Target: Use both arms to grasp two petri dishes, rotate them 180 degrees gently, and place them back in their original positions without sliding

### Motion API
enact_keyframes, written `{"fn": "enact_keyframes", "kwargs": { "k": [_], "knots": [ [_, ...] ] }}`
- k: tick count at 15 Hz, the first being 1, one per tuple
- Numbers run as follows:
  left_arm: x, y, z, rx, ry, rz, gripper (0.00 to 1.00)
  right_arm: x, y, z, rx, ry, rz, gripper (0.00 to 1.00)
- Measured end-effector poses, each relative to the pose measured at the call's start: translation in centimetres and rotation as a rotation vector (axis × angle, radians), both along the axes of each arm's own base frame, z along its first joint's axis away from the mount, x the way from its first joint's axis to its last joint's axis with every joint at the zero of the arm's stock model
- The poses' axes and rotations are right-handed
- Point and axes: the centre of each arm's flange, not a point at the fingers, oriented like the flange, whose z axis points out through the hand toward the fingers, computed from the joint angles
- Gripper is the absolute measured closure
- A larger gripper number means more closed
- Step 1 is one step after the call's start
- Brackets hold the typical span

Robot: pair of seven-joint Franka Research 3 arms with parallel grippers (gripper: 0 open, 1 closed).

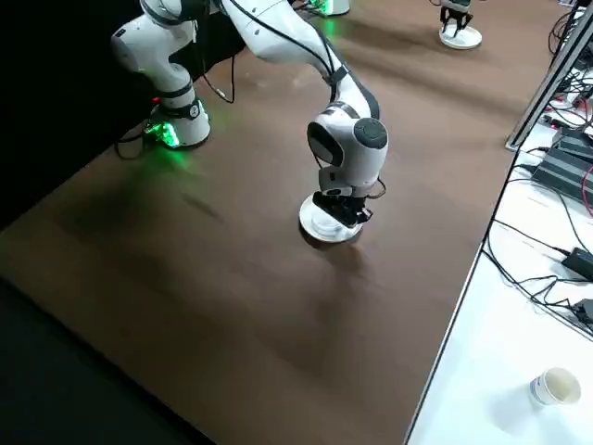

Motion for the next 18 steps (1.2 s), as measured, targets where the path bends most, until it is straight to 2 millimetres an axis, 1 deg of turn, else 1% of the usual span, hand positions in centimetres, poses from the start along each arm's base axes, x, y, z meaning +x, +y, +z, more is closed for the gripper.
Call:
{"fn": "enact_keyframes", "kwargs": {
  "k": [4, 5, 6, 7, 8, 10, 11, 12, 13, 14, 15, 16, 17, 18],
  "knots": [
    [-0.4, 0.3, -0.4, 0.000, -0.009, 0.006, 0.44, -0.1, 0.0, -0.8, -0.004, -0.005, -0.001, 0.66],
    [-0.5, 0.6, -0.3, 0.000, -0.010, 0.011, 0.47, -0.1, 0.0, -1.0, -0.004, -0.005, -0.001, 0.66],
    [-0.5, 0.8, -0.3, 0.000, -0.012, 0.016, 0.47, -0.1, -0.1, -1.3, -0.005, -0.006, -0.001, 0.66],
    [-0.5, 1.0, -0.2, 0.000, -0.013, 0.018, 0.51, -0.2, -0.1, -1.5, -0.007, -0.008, -0.002, 0.66],
    [-0.5, 1.1, -0.2, 0.001, -0.014, 0.019, 0.58, -0.2, -0.1, -1.8, -0.007, -0.008, -0.002, 0.66],
    [-0.5, 1.1, -0.1, 0.001, -0.016, 0.019, 0.60, -0.4, -0.1, -2.0, -0.009, -0.010, -0.002, 0.67],
    [-0.4, 1.0, -0.1, 0.001, -0.018, 0.019, 0.66, -0.4, -0.1, -2.0, -0.009, -0.011, -0.001, 0.67],
    [-0.4, 1.0, -0.1, 0.001, -0.020, 0.018, 0.66, -0.3, -0.1, -2.0, -0.009, -0.013, -0.001, 0.71],
    [-0.4, 1.0, -0.1, 0.001, -0.021, 0.018, 0.67, -0.3, 0.0, -2.0, -0.009, -0.014, 0.000, 0.72],
    [-0.5, 1.0, -0.1, 0.001, -0.022, 0.018, 0.68, -0.3, 0.0, -2.0, -0.010, -0.015, 0.001, 0.74],
    [-0.5, 1.0, -0.1, 0.001, -0.023, 0.018, 0.69, -0.3, 0.1, -2.0, -0.010, -0.016, 0.002, 0.85],
    [-0.5, 1.0, -0.1, 0.001, -0.025, 0.018, 0.69, -0.2, 0.3, -1.9, -0.010, -0.017, 0.005, 0.89],
    [-0.5, 1.0, -0.2, 0.001, -0.028, 0.017, 0.70, -0.1, 0.5, -1.9, -0.009, -0.019, 0.008, 0.89],
    [-0.5, 0.9, -0.2, 0.001, -0.029, 0.017, 0.70, -0.1, 0.7, -1.8, -0.009, -0.020, 0.011, 0.96]
  ]
}}
